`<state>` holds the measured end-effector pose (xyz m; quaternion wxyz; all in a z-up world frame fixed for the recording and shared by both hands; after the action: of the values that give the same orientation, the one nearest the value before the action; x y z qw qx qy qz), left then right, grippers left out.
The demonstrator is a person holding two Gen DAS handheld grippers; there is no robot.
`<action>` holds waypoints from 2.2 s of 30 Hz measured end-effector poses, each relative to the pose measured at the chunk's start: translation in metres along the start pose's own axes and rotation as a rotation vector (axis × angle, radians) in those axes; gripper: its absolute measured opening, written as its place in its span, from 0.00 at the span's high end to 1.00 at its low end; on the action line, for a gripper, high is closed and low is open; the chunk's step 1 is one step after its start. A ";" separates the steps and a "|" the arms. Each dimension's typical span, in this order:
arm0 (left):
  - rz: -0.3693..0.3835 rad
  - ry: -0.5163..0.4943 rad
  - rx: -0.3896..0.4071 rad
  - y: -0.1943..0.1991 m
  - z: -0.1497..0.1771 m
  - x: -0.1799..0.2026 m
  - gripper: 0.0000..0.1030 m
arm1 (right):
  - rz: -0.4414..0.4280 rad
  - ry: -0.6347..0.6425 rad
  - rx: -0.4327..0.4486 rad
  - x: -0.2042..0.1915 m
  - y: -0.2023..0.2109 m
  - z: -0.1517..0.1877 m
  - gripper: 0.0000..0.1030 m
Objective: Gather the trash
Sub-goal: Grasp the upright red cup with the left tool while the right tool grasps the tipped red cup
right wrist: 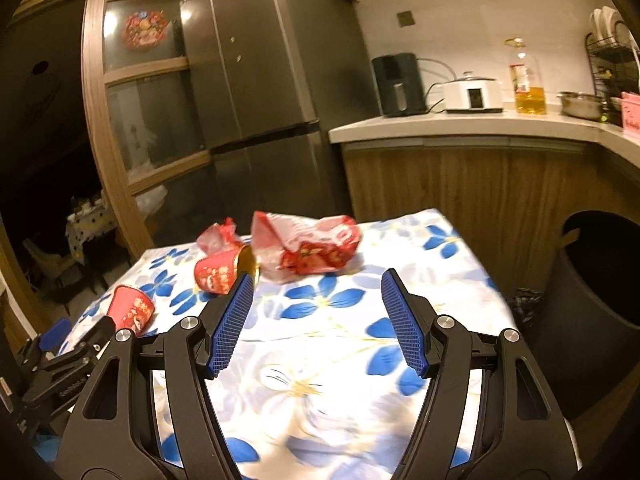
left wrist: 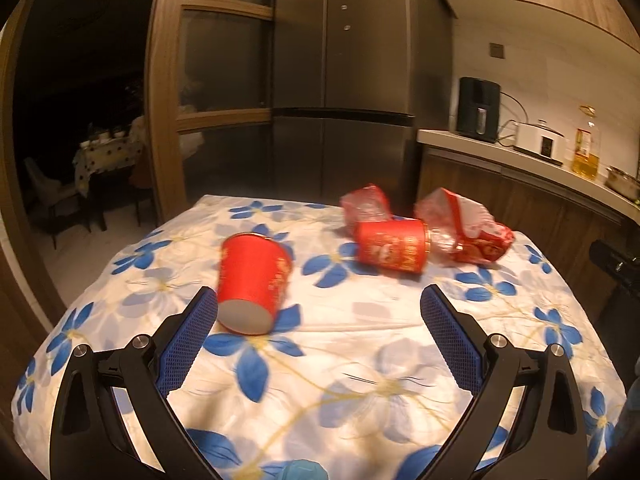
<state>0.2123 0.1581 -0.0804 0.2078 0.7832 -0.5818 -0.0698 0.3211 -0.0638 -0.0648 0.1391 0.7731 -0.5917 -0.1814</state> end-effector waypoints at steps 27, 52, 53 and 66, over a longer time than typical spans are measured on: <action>-0.046 0.063 -0.021 -0.036 -0.010 -0.063 0.06 | -0.216 0.070 -0.196 -0.127 -0.123 0.024 0.42; -0.009 0.149 -0.181 -0.084 0.009 -0.084 0.06 | -0.373 0.118 -0.256 -0.164 -0.134 0.034 0.92; -0.010 0.149 -0.185 -0.085 0.010 -0.084 0.06 | -0.374 0.123 -0.250 -0.164 -0.132 0.033 0.96; -0.012 0.183 -0.234 -0.094 0.020 -0.090 0.14 | -0.405 0.107 -0.174 -0.154 -0.092 0.025 0.98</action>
<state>0.2599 0.2600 -0.1488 0.3498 0.7600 -0.5437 -0.0667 0.3536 0.1086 -0.1084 0.1972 0.8698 -0.3981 -0.2147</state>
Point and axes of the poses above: each gripper's, at about its wrist camera, not at the fingertips, and y roughly against the way its jaws point, x to its right, z to its underside, the point moved 10 cm from there along -y, roughly the way its jaws point, and after that the axes turned 14 degrees about z, right-handed, at the moved point
